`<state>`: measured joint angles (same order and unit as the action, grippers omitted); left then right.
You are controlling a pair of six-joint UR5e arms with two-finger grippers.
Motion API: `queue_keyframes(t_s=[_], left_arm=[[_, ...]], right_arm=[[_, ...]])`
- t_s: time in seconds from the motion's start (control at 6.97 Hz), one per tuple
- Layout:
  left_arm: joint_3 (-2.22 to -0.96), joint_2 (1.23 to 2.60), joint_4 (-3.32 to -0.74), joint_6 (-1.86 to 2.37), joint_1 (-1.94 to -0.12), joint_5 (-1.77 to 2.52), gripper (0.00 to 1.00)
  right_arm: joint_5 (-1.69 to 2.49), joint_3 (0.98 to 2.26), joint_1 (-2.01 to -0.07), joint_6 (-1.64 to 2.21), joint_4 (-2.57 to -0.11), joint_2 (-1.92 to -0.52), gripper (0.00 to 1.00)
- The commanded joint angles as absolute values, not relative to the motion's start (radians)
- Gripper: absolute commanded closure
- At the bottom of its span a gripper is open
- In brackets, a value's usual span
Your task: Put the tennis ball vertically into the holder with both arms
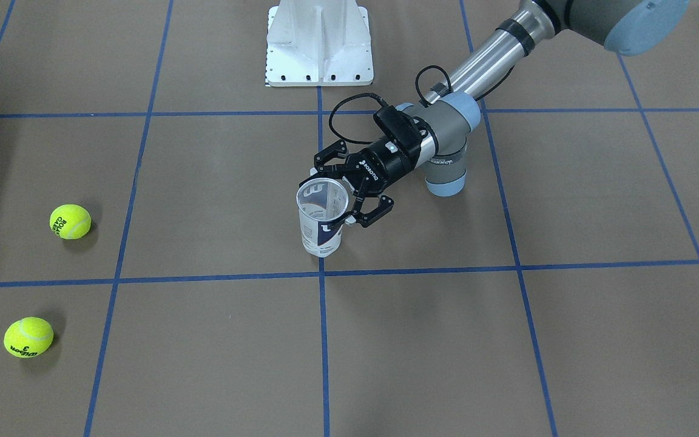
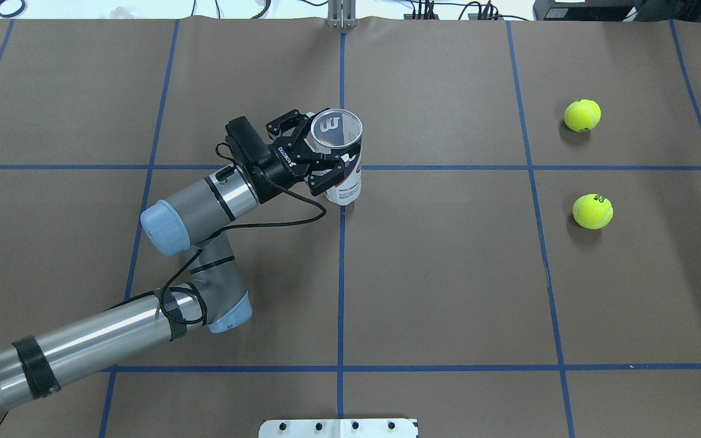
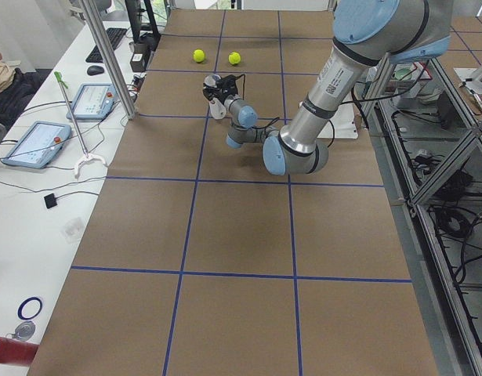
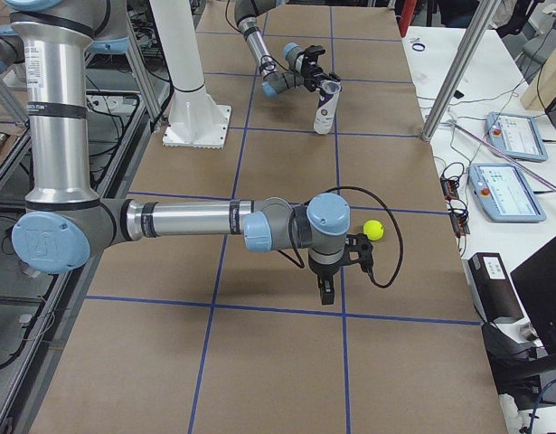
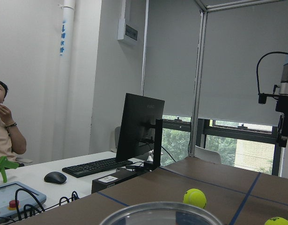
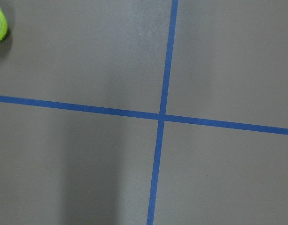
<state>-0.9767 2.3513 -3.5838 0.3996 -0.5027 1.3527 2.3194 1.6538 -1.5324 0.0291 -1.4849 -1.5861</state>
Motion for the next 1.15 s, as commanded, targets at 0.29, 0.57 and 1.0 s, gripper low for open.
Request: queue_keyframes(t_s=[0.29, 0.57, 1.0], left_arm=[[-0.973, 2.345, -3.568, 0.364, -0.496, 1.355, 0.15], [-0.971, 2.345, -3.568, 0.364, -0.494, 1.355, 0.15], [-0.973, 2.345, -3.567, 0.364, -0.494, 1.353, 0.15]], right_arm=[[2.319, 1.649, -1.532, 0.029, -1.485, -1.583, 0.01], [2.328, 1.658, -1.525, 0.031, -1.483, -1.583, 0.00], [2.341, 1.719, -1.441, 0.181, -1.462, -1.583, 0.01]])
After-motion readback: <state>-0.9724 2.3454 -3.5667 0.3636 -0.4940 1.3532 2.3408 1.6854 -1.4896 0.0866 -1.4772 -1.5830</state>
